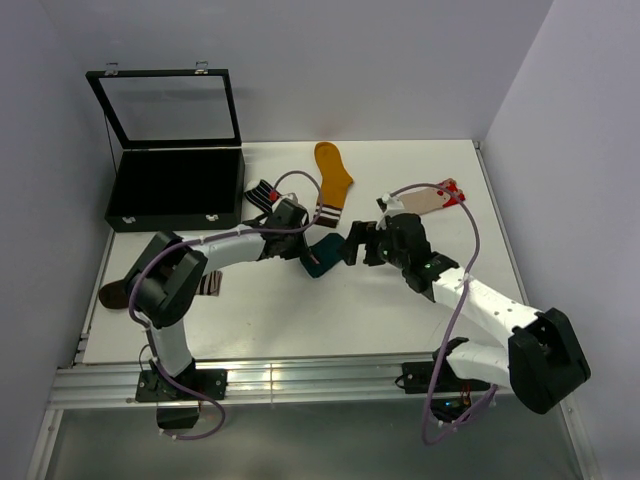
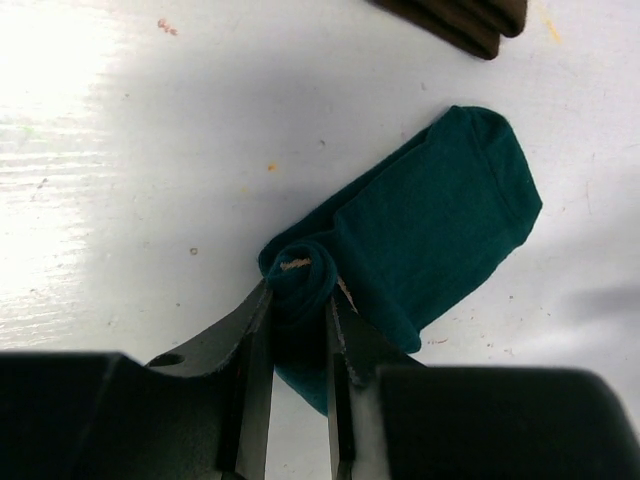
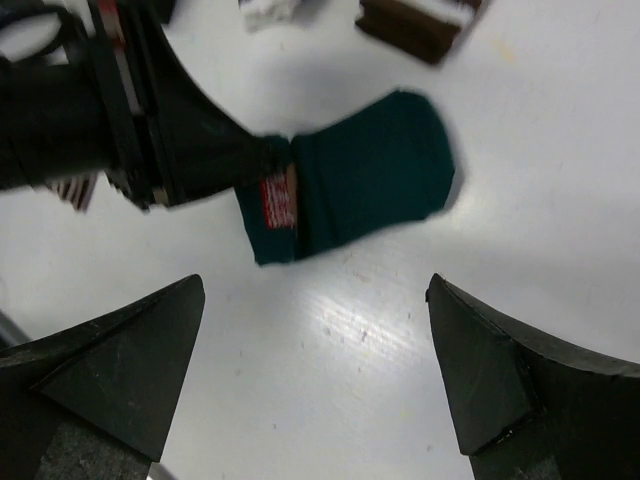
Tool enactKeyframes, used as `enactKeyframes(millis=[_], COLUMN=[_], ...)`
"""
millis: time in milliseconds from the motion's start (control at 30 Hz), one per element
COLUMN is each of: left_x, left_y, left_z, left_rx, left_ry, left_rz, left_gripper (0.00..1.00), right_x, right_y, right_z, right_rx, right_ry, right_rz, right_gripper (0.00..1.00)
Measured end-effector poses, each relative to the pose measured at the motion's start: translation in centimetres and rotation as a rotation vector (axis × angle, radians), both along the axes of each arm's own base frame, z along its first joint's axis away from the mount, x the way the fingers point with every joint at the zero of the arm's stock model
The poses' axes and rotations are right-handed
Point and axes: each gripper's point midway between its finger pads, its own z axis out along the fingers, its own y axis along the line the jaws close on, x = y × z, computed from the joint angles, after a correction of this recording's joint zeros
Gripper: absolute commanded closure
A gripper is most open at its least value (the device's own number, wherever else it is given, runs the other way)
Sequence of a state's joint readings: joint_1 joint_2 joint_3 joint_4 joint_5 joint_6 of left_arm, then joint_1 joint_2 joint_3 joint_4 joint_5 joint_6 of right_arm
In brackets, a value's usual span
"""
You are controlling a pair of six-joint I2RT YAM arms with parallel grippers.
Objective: Roll the socks
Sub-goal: Roll the sock at the center of the board.
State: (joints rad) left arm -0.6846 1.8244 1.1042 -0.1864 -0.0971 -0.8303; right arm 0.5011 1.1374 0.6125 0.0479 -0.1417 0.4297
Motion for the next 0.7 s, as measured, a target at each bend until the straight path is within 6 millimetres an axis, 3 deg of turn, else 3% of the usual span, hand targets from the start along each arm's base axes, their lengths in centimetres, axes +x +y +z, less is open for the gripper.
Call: enactKeyframes(millis=[133,367,700], left_x=[0.2,0.2,0.3], left_y=[-0.3,-0.4,-0.8], left_z=[0.1,-0.1,-0.1], left_rx=[0.012,0.022,0.021], left_ry=[-0.005,-0.003,-0.004], left_rz=[-0.013,-0.023,-0.031], left_gripper=[0.84,0.85,0.85], right_x=[-1.6,-1.8,-2.7], right_y=[0.4,1.9,7.2], right_z=[-2.4,-2.2,-4.6], right_rx=[0.012,-0.057,-0.266], right_ry=[0.058,0.006,-0.096], right_rz=[0.065,0.119,0.226], right_gripper=[0.0,0.0,0.0])
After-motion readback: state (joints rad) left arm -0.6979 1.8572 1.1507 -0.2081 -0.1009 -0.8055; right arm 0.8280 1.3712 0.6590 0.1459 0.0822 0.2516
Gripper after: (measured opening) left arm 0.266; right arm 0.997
